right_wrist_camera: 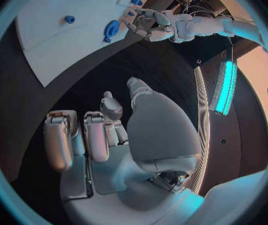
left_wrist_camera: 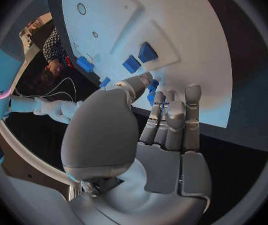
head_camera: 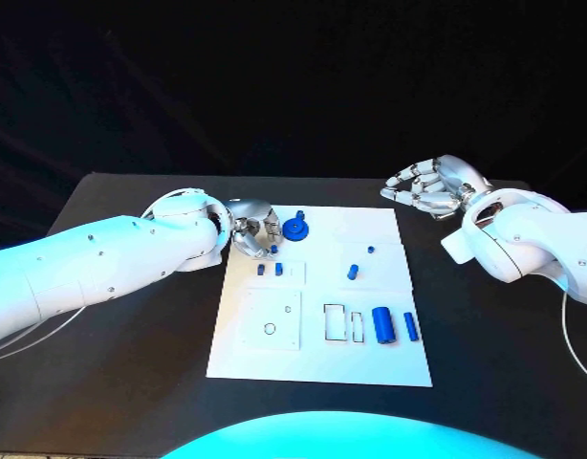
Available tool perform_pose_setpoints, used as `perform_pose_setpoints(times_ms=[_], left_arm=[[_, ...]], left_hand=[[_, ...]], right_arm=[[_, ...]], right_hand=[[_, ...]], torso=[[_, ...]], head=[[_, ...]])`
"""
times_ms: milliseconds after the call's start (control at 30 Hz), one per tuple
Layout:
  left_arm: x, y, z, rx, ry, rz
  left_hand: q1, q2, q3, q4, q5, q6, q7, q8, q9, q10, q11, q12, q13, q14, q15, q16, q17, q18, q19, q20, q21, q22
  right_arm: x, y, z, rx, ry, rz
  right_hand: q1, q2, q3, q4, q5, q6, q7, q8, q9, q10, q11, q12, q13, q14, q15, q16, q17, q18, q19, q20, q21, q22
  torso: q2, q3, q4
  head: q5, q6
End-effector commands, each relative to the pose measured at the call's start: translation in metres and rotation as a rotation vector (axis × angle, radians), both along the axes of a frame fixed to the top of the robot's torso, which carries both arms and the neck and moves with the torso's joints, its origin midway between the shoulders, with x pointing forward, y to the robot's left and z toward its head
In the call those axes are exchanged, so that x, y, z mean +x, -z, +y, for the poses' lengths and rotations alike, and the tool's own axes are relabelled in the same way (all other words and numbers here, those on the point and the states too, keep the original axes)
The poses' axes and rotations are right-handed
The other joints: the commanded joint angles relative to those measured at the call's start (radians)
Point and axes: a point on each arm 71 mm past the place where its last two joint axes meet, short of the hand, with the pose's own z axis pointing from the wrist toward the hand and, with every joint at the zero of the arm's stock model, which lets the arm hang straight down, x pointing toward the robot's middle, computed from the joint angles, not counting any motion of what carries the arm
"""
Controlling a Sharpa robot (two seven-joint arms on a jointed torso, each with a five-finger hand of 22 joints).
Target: Assemble the parts on the task board
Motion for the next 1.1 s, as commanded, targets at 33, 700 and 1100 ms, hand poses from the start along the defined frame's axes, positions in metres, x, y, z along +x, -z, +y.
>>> perform_pose_setpoints(times_ms=[33,700,1100], left_arm=[[-0.001,-0.003,-0.001,-0.048,-0.008,-0.016],[-0.001,-0.018,0.052,-0.594,-0.232,0.176],[-0.007,-0.031,0.082,-1.171,-0.437,0.358]], left_hand=[[0.01,0.017,-0.046,0.015,0.003,-0.009,-0.003,-0.01,0.003,-0.017,0.004,0.011,-0.001,-0.008,0.001,0.004,-0.008,-0.001,0.0,0.006,-0.007,-0.004],[0.078,0.015,0.024,0.05,0.003,0.028,0.064,-0.008,0.019,-0.006,-0.005,0.077,-0.026,-0.205,-0.011,-0.144,-0.367,0.015,-0.099,-0.007,-0.11,-0.113],[0.081,0.039,0.034,0.025,0.005,0.028,0.078,-0.007,0.023,0.004,0.004,0.083,-0.064,-0.263,-0.005,-0.293,-0.451,0.015,-0.131,-0.002,-0.2,-0.17]], right_arm=[[-0.001,0.002,0.001,-0.038,-0.039,-0.001],[-0.008,0.022,0.011,-0.503,-0.263,-0.082],[-0.012,0.044,0.028,-0.705,-0.344,-0.128]], right_hand=[[0.013,-0.005,0.009,-0.002,-0.011,-0.005,0.001,0.008,0.0,-0.086,-0.003,-0.126,-0.125,0.067,-0.009,-0.009,0.115,0.008,0.067,-0.01,-0.012,0.215],[0.177,-0.154,0.313,-0.051,-0.159,0.055,0.002,-0.011,-0.013,-0.17,0.019,-0.785,-0.717,0.038,0.007,-0.074,0.01,0.037,0.017,0.001,-0.149,0.147],[0.17,-0.155,0.325,-0.084,-0.139,0.07,0.011,-0.019,-0.014,-0.147,0.025,-0.818,-0.78,0.042,0.012,-0.078,0.002,0.035,0.025,0.003,-0.143,0.15]], torso=[[0.0,0.0004,-0.0003],[-0.001,0.0046,-0.0007],[0.002,-0.0017,0.0009]], head=[[0.001,0.001],[-0.03,0.007],[-0.046,0.012]])
